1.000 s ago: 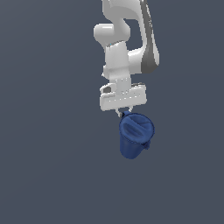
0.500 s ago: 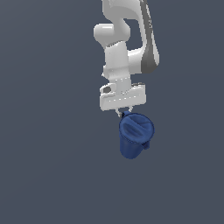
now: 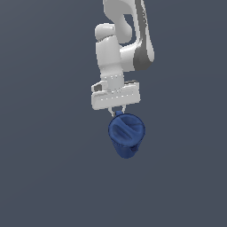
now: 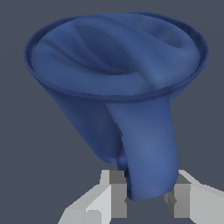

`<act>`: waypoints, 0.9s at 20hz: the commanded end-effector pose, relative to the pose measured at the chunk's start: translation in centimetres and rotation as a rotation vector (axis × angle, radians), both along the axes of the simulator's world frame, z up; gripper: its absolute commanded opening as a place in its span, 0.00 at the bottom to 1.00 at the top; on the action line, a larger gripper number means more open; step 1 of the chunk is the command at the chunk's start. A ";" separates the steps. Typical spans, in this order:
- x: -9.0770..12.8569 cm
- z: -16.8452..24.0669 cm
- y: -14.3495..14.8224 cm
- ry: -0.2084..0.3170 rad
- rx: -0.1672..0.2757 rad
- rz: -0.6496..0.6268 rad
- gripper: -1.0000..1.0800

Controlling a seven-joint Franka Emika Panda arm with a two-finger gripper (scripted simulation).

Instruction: Pick up the object and move it to a goal position.

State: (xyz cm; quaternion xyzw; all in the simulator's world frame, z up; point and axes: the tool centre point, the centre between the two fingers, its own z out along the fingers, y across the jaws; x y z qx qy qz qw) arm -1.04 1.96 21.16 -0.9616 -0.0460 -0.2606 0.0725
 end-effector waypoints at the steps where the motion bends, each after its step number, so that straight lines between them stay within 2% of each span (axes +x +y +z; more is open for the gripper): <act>1: 0.2 1.2 -1.8 -0.005 0.000 -0.001 0.00; 13: 1.4 7.5 -14.1 -0.004 -0.002 -0.001 0.00; 18: 2.0 9.5 -18.0 -0.003 -0.003 -0.001 0.00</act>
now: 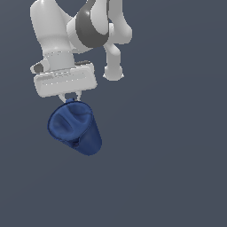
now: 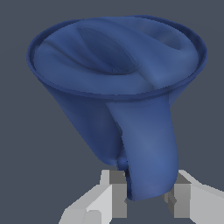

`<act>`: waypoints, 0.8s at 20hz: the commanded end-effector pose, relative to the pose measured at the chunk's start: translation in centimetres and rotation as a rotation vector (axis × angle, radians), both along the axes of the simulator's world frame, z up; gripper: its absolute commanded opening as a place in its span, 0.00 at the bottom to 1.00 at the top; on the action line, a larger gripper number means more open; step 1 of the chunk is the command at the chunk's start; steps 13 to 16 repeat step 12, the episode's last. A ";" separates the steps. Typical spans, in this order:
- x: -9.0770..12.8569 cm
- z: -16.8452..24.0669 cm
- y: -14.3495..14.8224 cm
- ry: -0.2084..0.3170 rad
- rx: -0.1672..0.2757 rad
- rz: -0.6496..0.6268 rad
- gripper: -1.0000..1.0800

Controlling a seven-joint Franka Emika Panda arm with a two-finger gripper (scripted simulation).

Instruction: Pick up the object and move it to a goal position.

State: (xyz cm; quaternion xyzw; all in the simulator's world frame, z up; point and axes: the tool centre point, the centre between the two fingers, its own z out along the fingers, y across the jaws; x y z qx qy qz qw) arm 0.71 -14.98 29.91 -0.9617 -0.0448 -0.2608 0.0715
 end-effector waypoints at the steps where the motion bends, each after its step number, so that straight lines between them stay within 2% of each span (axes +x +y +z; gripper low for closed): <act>1: 0.3 1.1 -1.7 -0.002 -0.001 0.002 0.00; 7: 0.8 2.3 -4.1 -0.002 0.000 0.002 0.00; 16: 1.0 2.5 -4.5 -0.002 0.001 0.002 0.00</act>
